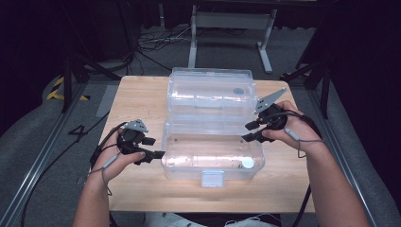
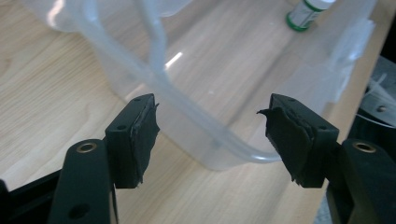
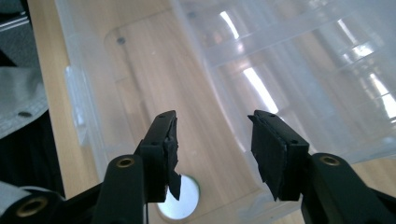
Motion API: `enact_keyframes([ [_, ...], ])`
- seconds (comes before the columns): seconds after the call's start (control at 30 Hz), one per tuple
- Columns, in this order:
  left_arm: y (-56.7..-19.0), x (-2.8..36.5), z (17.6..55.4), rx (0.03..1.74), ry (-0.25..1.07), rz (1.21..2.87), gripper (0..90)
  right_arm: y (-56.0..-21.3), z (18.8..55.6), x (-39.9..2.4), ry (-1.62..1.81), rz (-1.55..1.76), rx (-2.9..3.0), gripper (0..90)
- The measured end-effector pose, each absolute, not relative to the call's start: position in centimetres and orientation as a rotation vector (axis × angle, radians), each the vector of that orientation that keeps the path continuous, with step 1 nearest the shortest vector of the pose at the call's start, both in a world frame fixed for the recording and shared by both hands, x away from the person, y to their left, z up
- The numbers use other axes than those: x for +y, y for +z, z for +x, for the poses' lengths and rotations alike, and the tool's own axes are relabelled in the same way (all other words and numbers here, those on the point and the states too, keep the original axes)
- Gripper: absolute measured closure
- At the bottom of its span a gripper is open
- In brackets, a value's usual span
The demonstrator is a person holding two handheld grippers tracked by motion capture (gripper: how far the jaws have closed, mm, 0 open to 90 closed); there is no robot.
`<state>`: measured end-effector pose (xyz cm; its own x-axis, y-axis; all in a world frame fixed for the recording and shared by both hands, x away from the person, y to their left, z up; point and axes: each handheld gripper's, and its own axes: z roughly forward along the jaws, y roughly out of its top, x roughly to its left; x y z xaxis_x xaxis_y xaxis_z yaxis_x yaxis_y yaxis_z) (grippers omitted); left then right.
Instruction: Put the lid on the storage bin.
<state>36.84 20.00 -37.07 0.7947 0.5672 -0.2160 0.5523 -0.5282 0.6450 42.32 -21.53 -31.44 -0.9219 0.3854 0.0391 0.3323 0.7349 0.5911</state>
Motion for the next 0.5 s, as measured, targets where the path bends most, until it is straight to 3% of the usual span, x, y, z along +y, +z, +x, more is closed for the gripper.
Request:
enact_keyframes([
  [0.5, -36.7, 18.2, 35.9, 0.738, 0.011, 2.268, 34.3, -29.7, 43.5, -21.2, 1.086, 0.660, 2.718, 52.4],
])
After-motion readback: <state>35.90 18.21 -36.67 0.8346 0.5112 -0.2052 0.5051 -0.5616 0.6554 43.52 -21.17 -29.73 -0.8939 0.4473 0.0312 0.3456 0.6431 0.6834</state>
